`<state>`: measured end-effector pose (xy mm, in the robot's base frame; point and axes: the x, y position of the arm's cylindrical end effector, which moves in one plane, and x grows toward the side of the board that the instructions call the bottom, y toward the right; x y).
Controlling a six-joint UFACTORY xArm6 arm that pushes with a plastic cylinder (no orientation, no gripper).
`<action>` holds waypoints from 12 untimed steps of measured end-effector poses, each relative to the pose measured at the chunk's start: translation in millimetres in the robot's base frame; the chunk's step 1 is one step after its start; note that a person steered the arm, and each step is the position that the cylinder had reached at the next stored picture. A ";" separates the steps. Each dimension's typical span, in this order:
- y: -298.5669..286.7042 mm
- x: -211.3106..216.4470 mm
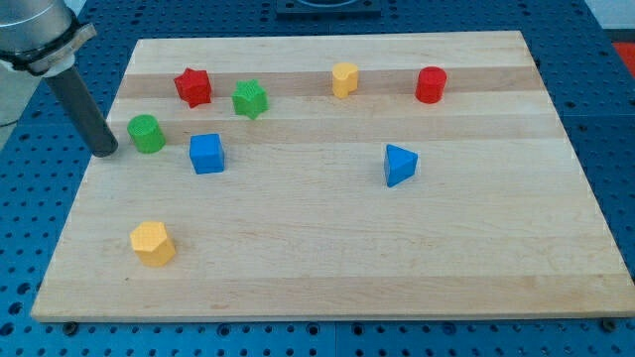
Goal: Nudge the green circle up a bit
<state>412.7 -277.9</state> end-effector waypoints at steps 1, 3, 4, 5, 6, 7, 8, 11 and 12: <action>32.3 -17.9; 90.3 -41.4; 60.5 -37.9; 57.1 -25.6; 57.1 -8.2; 70.2 -2.6; 84.4 -5.3; 84.4 -5.4; 84.4 -5.6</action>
<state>407.2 -193.5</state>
